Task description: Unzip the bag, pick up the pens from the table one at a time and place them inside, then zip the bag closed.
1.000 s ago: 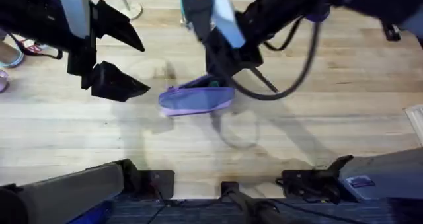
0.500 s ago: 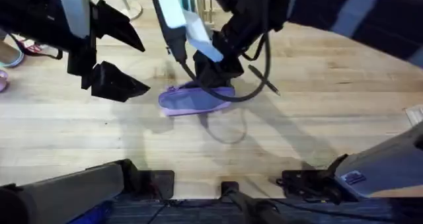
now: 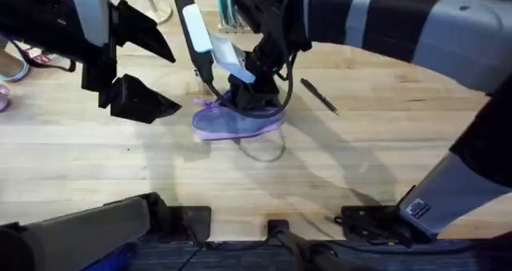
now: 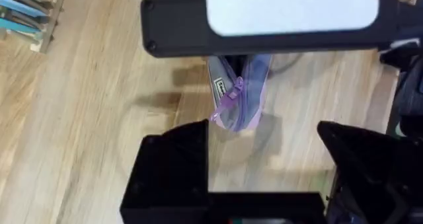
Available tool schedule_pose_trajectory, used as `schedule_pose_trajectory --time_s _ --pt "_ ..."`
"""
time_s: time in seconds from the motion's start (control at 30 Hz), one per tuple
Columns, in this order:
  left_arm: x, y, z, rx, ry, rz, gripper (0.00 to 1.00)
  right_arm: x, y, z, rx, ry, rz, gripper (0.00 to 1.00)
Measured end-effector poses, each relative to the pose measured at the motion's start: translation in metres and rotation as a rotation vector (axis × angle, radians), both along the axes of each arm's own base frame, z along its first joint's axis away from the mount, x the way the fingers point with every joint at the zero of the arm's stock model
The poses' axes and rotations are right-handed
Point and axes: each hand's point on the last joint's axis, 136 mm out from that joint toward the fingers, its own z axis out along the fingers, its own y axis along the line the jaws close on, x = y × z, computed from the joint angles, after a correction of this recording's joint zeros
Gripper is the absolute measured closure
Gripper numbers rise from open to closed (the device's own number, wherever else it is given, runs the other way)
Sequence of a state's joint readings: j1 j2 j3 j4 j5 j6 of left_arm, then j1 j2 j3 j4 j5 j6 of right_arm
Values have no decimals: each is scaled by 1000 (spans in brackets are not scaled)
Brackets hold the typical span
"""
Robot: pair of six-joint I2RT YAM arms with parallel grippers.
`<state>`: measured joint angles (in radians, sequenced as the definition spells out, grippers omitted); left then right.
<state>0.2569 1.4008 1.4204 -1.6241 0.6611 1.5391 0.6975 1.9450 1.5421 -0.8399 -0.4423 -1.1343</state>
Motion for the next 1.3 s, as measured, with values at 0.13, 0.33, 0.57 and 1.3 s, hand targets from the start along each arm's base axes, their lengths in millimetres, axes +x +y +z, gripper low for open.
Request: schedule_pose_trajectory --time_s 0.13,0.33,0.57,1.3 --pt "0 0 0 0 0 0 7 -1 0 0 -2 5 -3 729" --pt "0 0 0 0 0 0 7 -2 -1 0 -5 22 -23 17" --pt "0 0 0 0 0 0 7 -7 -3 0 -20 47 -30 5" --pt "0 0 0 0 0 0 8 -1 -42 110 95 0 -371 5"
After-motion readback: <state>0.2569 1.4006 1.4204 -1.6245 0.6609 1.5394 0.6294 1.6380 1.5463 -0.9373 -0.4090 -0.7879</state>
